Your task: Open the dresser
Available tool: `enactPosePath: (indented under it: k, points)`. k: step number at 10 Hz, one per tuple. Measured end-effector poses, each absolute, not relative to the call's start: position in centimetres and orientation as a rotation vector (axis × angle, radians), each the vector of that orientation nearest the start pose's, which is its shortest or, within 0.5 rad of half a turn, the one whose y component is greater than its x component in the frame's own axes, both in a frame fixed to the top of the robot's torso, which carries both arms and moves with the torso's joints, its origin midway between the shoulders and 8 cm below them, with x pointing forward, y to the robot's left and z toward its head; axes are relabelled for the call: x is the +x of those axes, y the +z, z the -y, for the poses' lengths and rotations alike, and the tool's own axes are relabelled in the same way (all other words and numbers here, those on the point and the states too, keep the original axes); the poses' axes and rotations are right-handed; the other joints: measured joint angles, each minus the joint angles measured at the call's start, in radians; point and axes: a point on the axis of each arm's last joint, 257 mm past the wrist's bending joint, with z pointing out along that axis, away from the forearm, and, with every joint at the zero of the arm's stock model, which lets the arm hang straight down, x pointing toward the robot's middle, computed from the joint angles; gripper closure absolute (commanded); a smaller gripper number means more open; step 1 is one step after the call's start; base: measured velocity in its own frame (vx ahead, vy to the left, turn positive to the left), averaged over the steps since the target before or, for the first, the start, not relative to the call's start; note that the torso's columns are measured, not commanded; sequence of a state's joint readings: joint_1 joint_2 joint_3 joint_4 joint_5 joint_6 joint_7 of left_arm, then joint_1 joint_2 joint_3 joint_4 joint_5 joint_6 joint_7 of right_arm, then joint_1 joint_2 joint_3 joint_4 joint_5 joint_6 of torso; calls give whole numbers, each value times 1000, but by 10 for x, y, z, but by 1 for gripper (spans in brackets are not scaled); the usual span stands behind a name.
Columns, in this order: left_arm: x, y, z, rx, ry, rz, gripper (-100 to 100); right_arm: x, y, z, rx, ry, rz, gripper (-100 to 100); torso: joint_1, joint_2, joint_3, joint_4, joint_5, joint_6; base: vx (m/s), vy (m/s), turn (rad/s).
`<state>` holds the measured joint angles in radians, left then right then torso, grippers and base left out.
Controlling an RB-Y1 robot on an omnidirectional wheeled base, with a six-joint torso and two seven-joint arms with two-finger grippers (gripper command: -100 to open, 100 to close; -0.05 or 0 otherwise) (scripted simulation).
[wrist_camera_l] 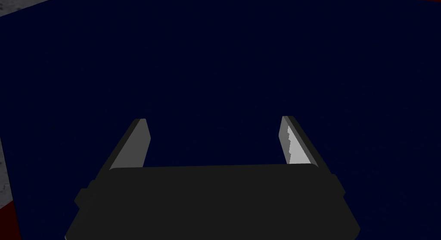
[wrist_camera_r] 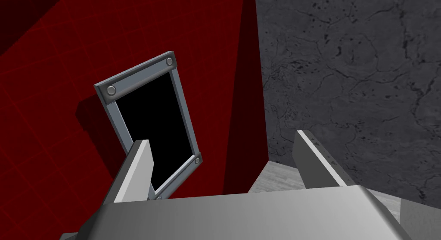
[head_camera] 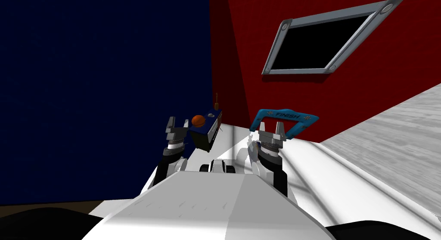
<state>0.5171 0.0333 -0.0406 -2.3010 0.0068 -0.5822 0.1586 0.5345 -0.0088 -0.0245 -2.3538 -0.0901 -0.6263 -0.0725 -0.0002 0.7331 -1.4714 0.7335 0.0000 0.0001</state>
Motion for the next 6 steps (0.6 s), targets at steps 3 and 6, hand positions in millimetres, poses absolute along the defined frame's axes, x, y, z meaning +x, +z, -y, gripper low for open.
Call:
enactPosePath:
  k: [3,6]
  points:
    - [339,9,-256,-660,-1499,-659,-100,299,68,293,583,1425,-428,0,1,2,-7,3,0,0,125,-8,-140]
    - [349,-43,-259,-764,-1462,-787,-100,299,68,293,583,1425,-428,0,-2,6,-4,5,-1,0,149,-35,-165]
